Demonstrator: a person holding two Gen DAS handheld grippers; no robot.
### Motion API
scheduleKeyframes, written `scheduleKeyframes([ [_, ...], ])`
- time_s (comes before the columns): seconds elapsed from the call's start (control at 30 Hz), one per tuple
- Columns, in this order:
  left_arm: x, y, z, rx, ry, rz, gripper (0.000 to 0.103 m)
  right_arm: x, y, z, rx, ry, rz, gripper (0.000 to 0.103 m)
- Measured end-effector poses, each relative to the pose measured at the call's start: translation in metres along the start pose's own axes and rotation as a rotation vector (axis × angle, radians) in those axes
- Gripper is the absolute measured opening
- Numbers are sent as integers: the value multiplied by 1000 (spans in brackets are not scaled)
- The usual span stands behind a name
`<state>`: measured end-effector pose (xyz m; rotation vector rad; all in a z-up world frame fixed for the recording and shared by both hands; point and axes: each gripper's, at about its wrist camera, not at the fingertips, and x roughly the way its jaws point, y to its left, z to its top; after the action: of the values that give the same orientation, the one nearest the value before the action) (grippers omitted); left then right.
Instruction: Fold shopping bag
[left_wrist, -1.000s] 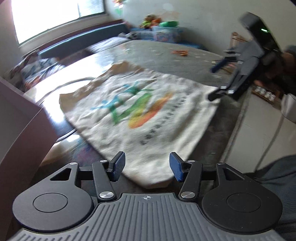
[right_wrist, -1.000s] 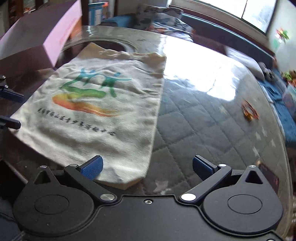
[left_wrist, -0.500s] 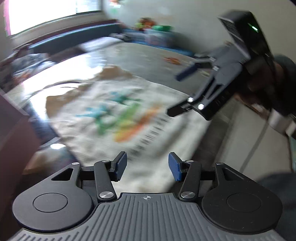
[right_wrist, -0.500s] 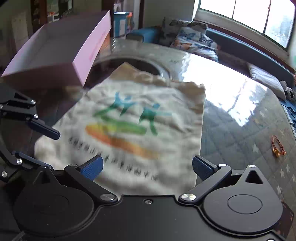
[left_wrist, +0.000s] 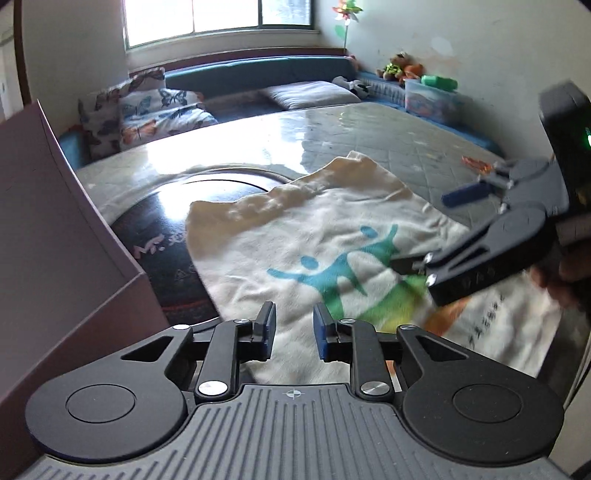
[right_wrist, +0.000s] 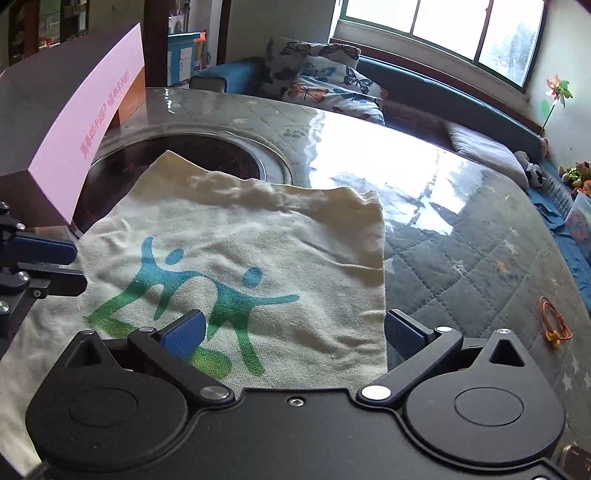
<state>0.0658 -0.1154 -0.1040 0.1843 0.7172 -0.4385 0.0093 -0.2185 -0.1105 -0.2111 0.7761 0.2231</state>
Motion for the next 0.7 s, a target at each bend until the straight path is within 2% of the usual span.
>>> scheduleKeyframes([
  [0.33, 16, -5, 3, 6, -4, 10, 17, 7, -3, 0, -2, -2, 7, 103],
  [0.7, 15, 5, -5, 18, -6, 59, 17, 5, -35, -8, 29, 4, -52, 103],
])
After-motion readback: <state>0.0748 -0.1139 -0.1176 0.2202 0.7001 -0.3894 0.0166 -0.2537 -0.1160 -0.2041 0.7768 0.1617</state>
